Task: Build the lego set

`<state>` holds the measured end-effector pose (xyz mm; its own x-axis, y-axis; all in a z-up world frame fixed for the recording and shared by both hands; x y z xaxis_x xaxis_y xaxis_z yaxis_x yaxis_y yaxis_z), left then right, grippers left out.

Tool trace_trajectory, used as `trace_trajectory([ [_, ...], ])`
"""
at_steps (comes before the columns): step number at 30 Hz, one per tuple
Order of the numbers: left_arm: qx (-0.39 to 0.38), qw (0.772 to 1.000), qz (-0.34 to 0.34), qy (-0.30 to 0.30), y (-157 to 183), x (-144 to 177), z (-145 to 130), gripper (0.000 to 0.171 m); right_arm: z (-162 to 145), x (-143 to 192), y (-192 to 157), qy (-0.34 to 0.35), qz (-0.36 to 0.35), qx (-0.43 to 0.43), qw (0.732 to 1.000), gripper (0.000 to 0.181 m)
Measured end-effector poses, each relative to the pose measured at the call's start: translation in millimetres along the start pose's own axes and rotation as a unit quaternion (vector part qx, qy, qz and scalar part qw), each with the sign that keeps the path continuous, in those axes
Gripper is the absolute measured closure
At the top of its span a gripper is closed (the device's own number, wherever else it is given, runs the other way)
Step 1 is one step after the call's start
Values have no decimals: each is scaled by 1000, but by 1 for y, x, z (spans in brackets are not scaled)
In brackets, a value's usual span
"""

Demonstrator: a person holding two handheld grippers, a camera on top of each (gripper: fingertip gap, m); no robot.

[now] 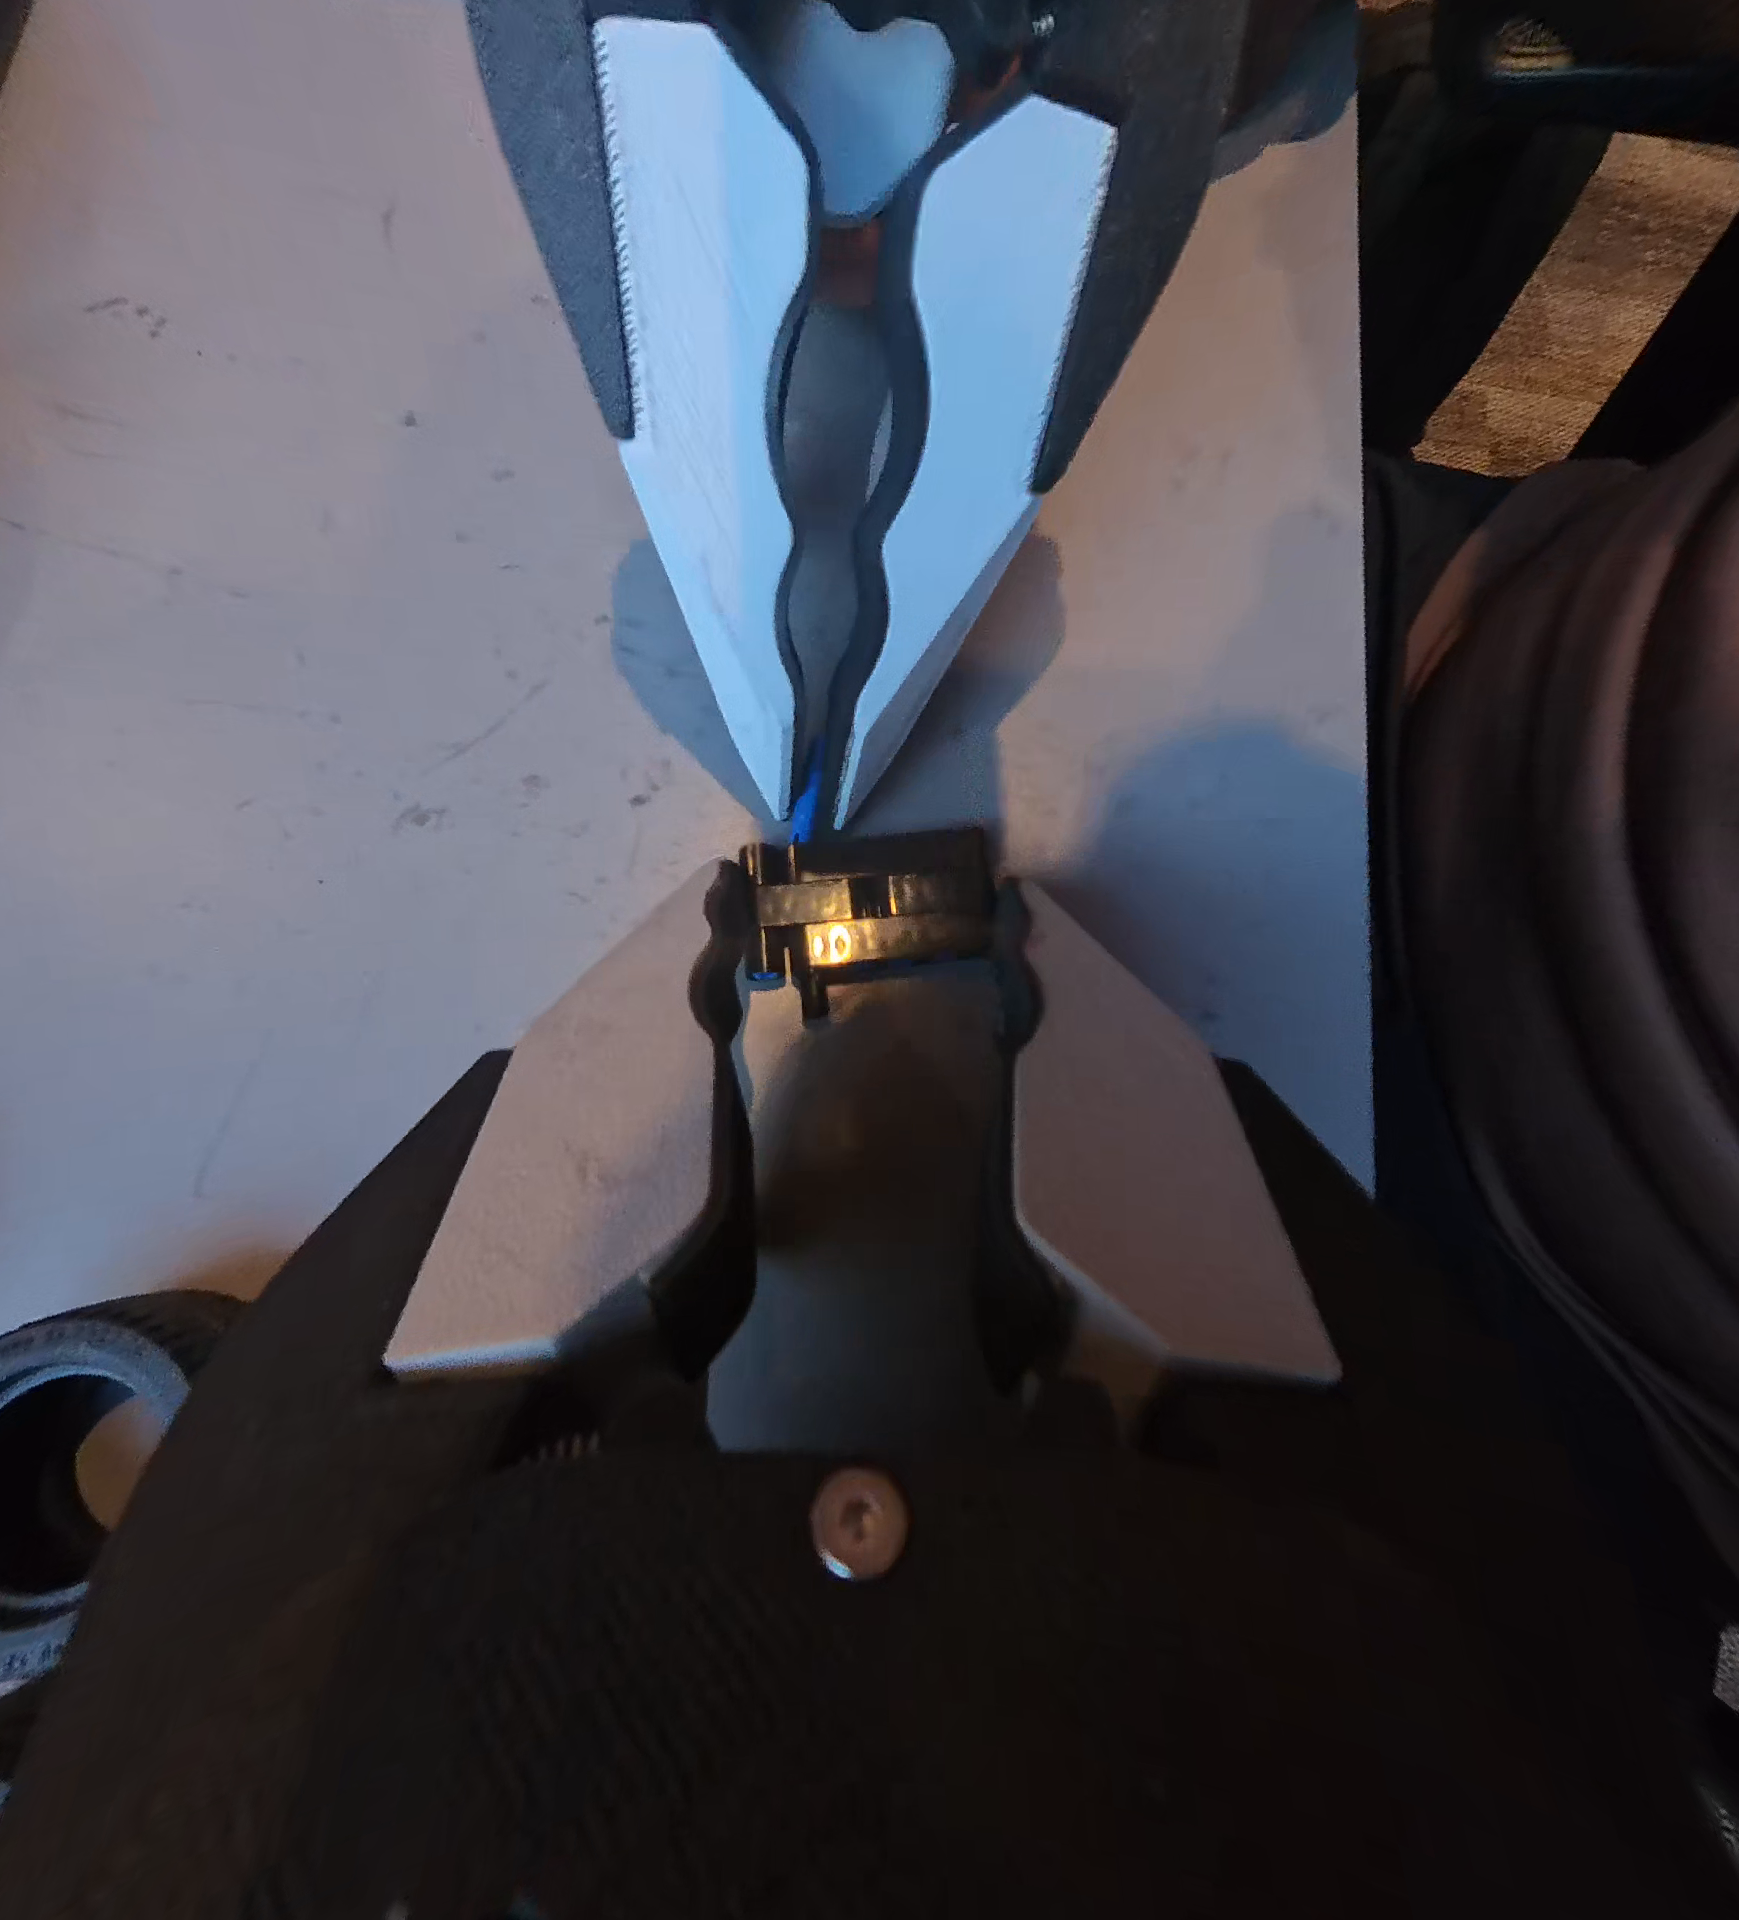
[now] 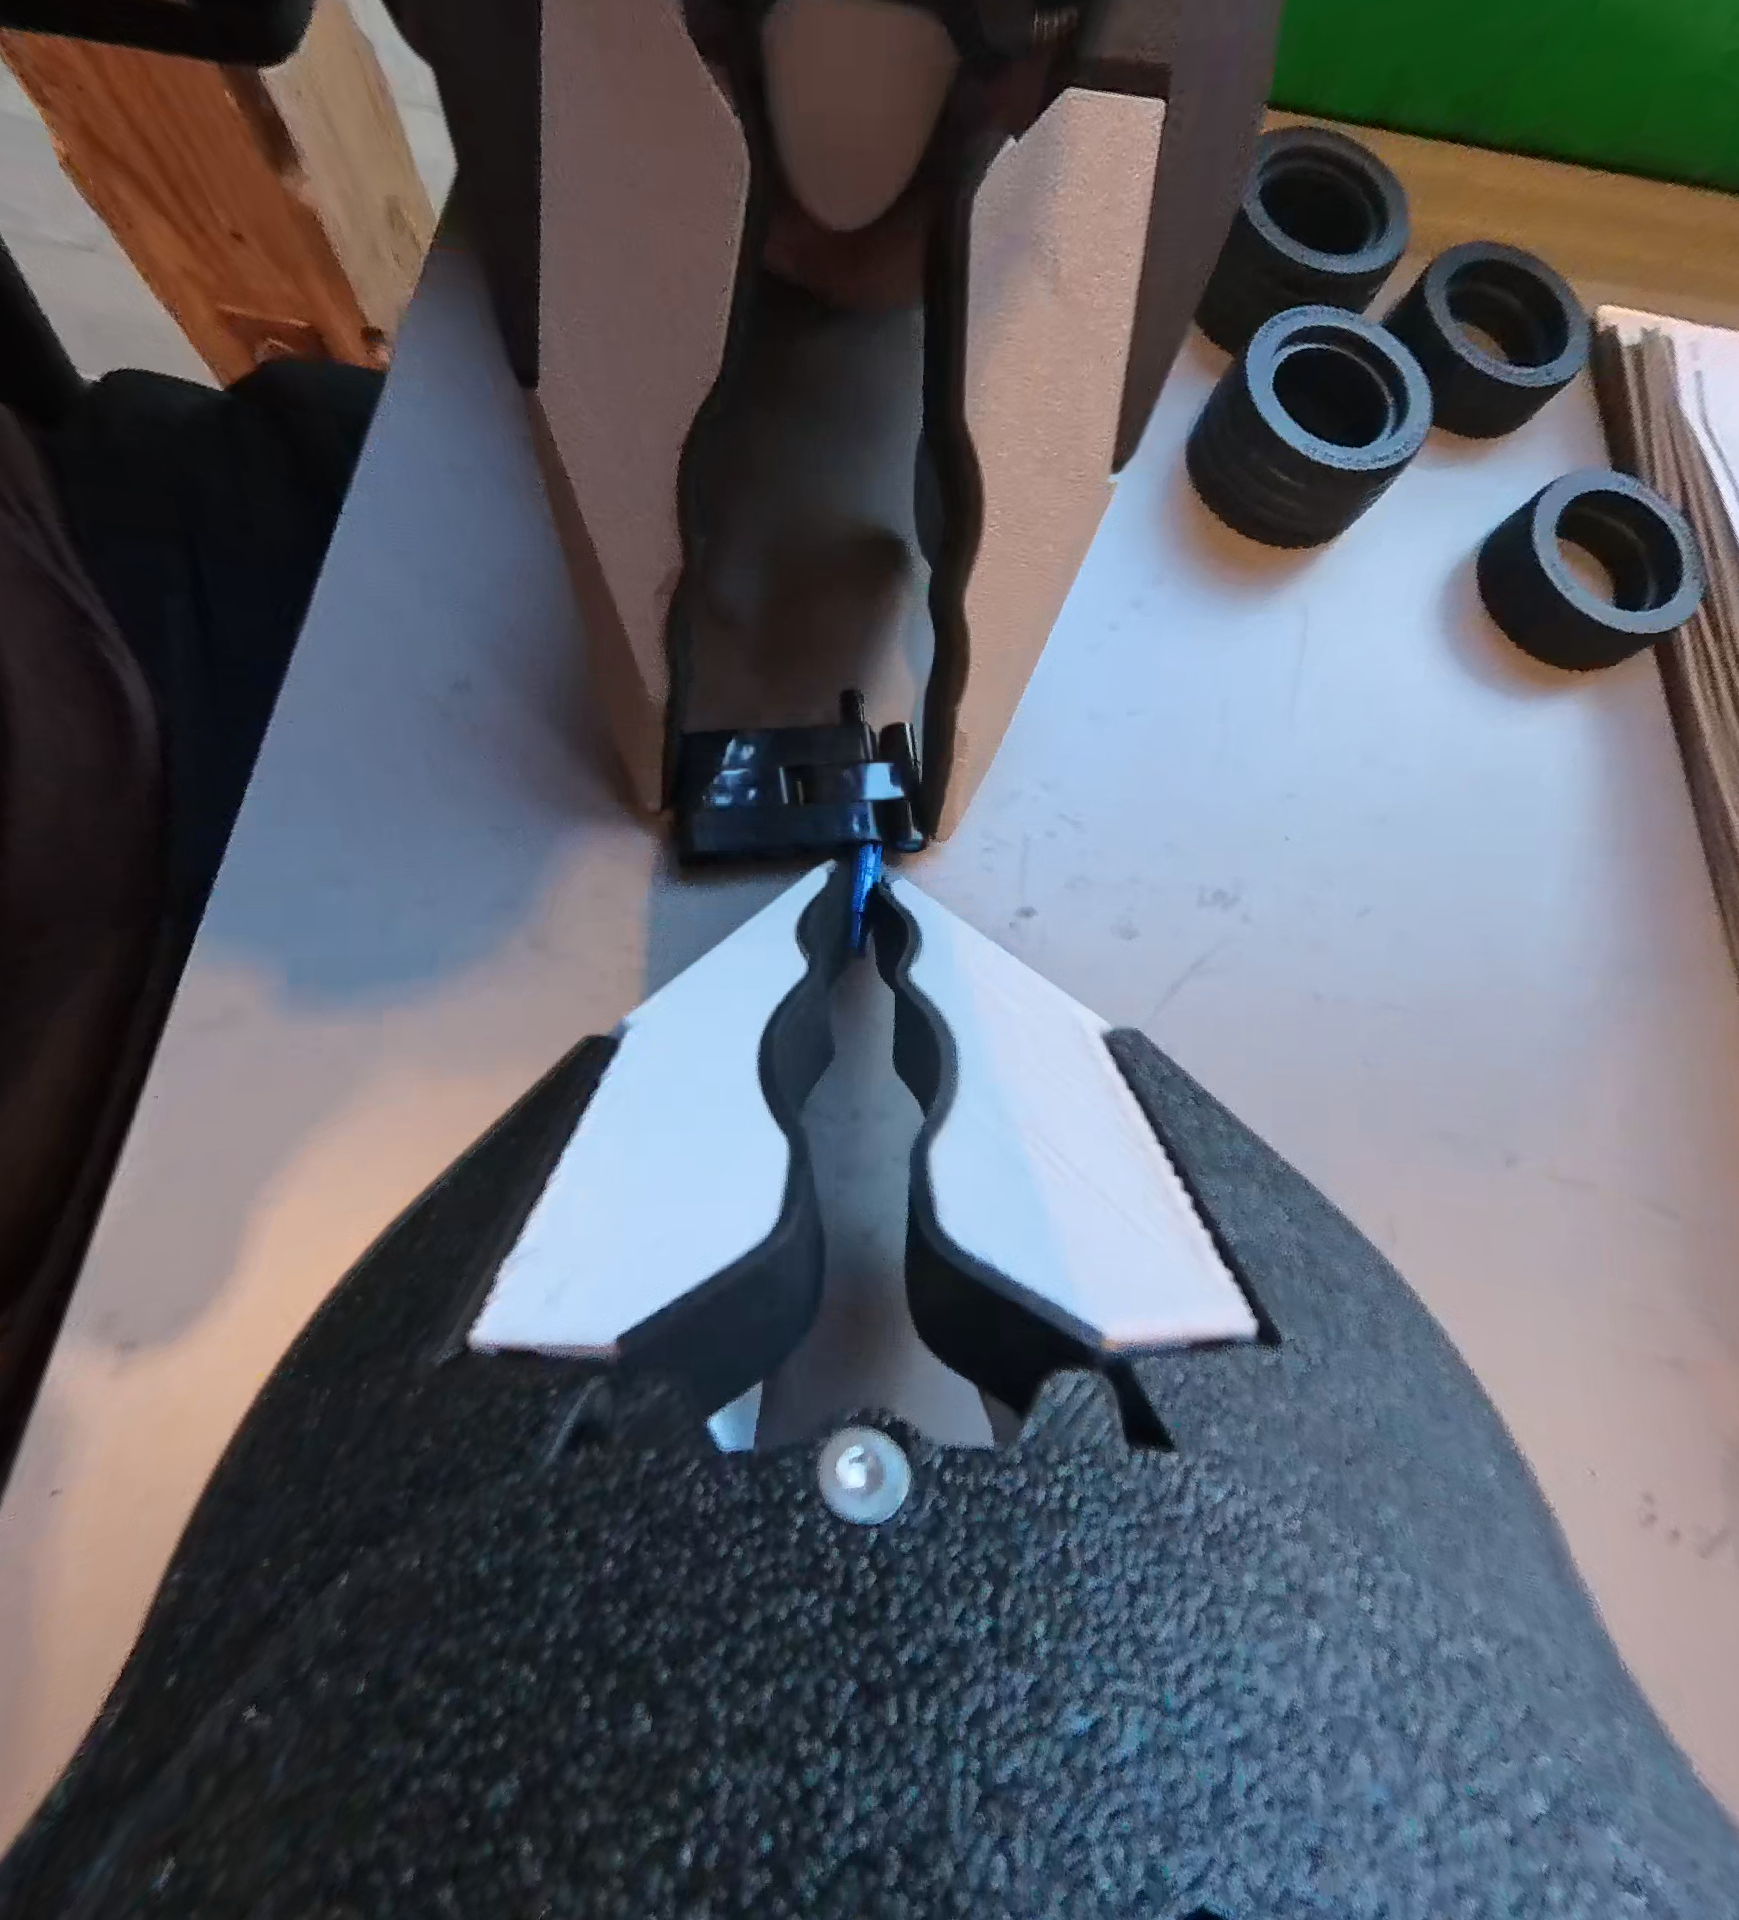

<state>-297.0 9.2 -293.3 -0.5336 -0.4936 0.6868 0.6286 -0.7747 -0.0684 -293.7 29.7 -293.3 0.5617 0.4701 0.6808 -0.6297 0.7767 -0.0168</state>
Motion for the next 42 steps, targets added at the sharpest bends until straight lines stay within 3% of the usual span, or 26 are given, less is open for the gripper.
trace_trajectory([
  [9, 3, 1000, 20, -4, -5, 0, 1, 125, -4, 16, 13, 27, 19, -75, 997, 177],
  [12, 14, 1000, 24, -8, -3, 0, 0, 125, -14, 16, 13, 0, 21, -92, 996, 176],
  [17, -19, 996, 87, -13, 0, 2, 3, 125, -17, 18, 12, -4, 0, -76, 997, 162],
  [18, -39, 992, 116, -17, -2, 4, 3, 125, -17, 19, 11, -2, -2, -71, 998, 152],
  [23, -134, 966, 219, -4, -2, 11, 16, 125, -3, 35, 5, 55, 10, -111, 992, 145],
  [27, -210, 931, 298, 2, -6, 18, 33, 125, 21, 34, -4, 104, 77, -197, 972, 141],
  [30, -241, 917, 317, 5, -5, 17, 42, 125, 25, 27, -11, 107, 128, -216, 962, 167],
  [31, -242, 915, 321, -1, -7, 17, 41, 124, 26, 27, -11, 106, 127, -210, 964, 169],
  [33, -217, 931, 294, 21, -1, 20, 39, 132, 26, 29, -14, 108, 117, -171, 972, 174],
  [35, -125, 959, 247, 67, -1, 29, 41, 126, 27, 31, -17, 110, 94, -120, 982, 174],
  [36, -78, 973, 196, 91, 4, 31, 42, 135, 28, 31, -19, 107, 84, -96, 986, 174],
  [38, -6, 984, 133, 117, 5, 33, 46, 136, 33, 30, -25, 109, 69, -50, 990, 174],
  [40, 7, 990, 81, 115, 13, 30, 47, 154, 36, 29, -29, 107, 50, -21, 993, 174],
  [42, 5, 993, 76, 93, 14, 29, 42, 166, 31, 26, -29, 92, 31, -10, 995, 173],
])
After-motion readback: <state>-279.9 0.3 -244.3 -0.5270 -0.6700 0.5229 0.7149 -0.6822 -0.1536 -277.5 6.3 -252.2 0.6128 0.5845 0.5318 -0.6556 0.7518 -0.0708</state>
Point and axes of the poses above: each gripper's, where its closed fingertips meet, x back along the fingers, z out of its top, y = z × x across the jaws, the point moved 1 cm from there along x, back along the fingers, and after that the axes turned 10 degrees about -x, right-handed, at the moved point
